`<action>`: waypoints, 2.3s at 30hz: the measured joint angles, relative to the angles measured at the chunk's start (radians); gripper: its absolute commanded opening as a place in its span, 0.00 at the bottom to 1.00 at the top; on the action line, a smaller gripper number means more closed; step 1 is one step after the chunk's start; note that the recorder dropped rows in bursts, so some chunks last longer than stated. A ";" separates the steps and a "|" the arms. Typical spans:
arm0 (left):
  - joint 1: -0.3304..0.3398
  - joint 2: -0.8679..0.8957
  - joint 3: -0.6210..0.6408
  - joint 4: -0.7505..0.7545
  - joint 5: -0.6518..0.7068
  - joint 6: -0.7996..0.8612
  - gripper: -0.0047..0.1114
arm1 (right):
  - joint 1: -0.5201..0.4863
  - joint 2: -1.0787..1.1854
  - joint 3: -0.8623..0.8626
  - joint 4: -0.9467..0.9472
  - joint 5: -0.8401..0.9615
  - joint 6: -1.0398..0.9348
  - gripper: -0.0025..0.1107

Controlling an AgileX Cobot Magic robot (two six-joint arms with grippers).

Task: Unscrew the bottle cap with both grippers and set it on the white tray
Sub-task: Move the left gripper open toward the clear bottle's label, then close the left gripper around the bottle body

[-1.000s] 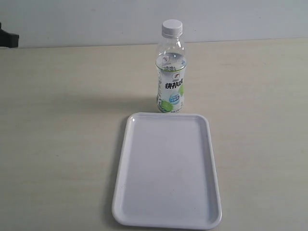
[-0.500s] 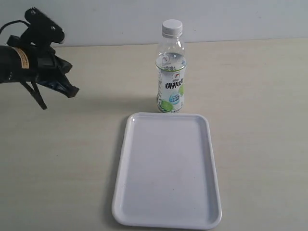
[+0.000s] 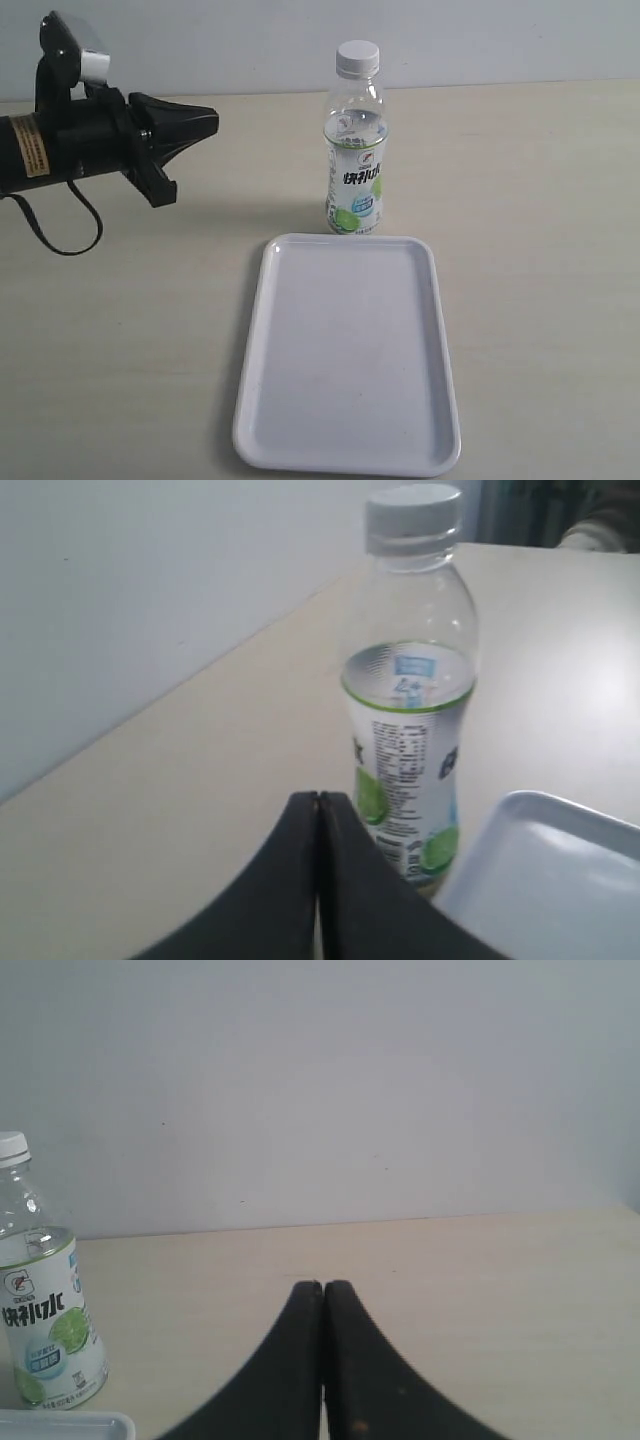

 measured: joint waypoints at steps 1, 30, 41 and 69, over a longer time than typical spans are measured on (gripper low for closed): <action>0.006 0.014 0.000 0.021 -0.027 -0.005 0.04 | 0.000 0.000 0.000 0.000 0.000 0.000 0.02; -0.084 0.274 -0.163 0.083 -0.093 0.166 0.60 | 0.000 0.000 0.000 0.000 0.000 0.000 0.02; -0.159 0.316 -0.177 -0.057 -0.092 0.168 0.60 | 0.000 0.000 0.000 0.000 0.000 0.000 0.02; -0.262 0.502 -0.359 -0.244 -0.093 0.189 0.76 | 0.000 0.000 0.000 0.000 -0.004 0.000 0.02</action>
